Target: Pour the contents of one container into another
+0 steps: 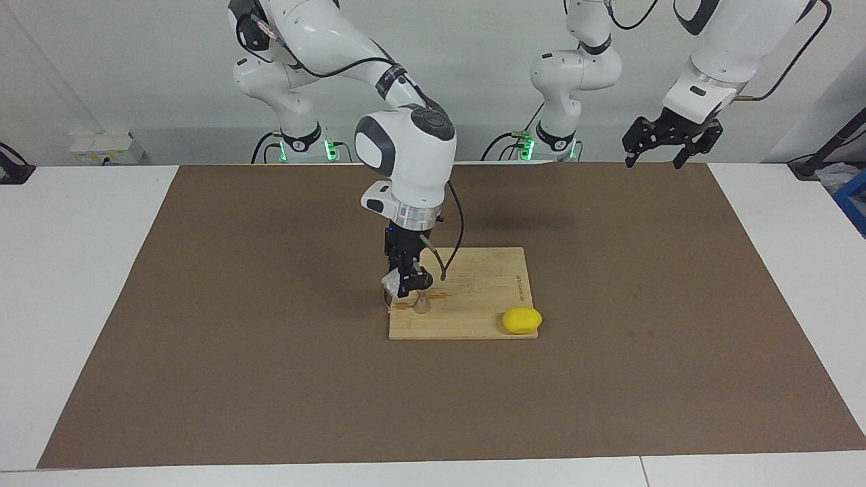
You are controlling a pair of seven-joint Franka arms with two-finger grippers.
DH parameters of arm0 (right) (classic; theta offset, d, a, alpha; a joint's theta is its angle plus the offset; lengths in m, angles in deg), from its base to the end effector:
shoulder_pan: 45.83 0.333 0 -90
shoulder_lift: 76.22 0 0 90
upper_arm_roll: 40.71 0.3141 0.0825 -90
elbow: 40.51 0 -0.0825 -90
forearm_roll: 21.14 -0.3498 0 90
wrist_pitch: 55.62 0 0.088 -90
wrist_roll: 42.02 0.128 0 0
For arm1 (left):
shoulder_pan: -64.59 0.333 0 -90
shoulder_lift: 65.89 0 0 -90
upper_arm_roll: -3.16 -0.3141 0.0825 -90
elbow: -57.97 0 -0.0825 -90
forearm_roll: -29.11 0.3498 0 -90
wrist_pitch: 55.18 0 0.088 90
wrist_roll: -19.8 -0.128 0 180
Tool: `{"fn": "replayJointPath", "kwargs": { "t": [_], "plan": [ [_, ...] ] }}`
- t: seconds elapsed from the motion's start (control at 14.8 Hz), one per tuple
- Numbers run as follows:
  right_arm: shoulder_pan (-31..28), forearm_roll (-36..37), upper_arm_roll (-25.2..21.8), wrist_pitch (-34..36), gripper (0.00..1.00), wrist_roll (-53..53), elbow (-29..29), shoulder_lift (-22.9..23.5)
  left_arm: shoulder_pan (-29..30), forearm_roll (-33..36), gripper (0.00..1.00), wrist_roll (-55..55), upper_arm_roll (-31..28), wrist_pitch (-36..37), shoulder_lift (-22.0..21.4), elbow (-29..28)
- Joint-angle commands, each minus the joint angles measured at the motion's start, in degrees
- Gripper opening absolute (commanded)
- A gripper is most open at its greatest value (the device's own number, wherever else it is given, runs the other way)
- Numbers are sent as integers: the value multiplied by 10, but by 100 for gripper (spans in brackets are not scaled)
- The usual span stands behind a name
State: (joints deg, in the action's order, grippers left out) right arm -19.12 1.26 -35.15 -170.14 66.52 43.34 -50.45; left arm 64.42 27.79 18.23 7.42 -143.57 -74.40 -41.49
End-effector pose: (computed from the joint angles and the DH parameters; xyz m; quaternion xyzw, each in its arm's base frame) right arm 0.5867 0.3222 0.4258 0.8154 -0.5548 0.1650 0.0125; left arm 0.4667 -0.0417 0.6005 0.9984 -0.0519 -0.0227 0.0055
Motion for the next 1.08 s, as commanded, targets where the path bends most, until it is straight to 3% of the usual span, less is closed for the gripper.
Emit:
{"fn": "replayJointPath", "kwargs": {
  "t": [0.0, 0.47, 0.81, 1.02],
  "plan": [
    [0, 17, 2, 15, 0, 7, -11, 3, 11, 4, 100, -4, 9, -7, -2, 1],
    [-10, -11, 6, 23, 0, 1, -6, 0, 14, -8, 100, -1, 8, -16, -3, -3],
    [-23, -97, 5, 22, 0, -12, -6, 1, 18, -9, 100, -5, 9, -16, -3, -3],
    [-59, -163, 5, 23, 0, -34, -6, 2, 18, -9, 100, -5, 9, -16, -3, -3]
  ]
}}
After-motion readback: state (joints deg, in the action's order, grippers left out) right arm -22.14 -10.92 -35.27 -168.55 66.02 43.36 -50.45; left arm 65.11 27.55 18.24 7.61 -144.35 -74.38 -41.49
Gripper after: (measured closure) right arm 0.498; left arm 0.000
